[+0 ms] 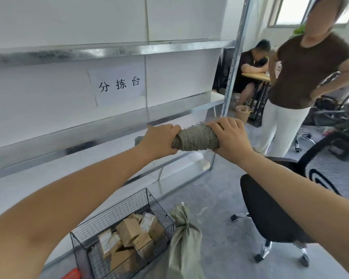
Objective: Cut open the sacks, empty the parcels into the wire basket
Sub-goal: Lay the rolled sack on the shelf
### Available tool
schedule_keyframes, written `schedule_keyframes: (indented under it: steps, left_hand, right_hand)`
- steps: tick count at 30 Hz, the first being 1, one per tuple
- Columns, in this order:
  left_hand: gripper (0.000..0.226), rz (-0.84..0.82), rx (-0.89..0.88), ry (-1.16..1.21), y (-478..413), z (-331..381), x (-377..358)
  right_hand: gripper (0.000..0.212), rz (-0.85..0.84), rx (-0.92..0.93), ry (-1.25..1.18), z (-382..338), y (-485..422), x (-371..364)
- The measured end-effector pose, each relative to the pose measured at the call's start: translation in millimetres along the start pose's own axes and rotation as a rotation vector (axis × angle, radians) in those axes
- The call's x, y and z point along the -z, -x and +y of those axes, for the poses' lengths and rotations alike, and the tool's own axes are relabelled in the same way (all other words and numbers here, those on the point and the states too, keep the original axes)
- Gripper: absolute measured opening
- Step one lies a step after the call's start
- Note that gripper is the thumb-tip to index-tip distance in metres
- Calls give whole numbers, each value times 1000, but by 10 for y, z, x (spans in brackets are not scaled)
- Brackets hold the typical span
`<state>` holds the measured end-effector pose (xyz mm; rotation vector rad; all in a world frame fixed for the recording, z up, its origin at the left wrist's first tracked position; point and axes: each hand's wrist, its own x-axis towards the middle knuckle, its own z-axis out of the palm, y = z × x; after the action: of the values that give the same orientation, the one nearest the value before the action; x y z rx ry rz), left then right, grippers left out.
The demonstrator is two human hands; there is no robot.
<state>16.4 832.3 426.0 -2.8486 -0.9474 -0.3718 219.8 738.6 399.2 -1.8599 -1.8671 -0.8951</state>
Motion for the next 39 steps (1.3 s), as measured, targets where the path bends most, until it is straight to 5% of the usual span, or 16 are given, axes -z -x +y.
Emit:
schedule_keyframes:
  steps: [13, 39]
  left_hand:
    - [44, -24, 50, 23, -67, 1394, -158]
    - [46, -80, 320, -25, -2129, 745, -1029]
  right_hand:
    - [65, -13, 57, -61, 1004, 903, 360]
    - [66, -218, 226, -239, 2287, -657, -1678]
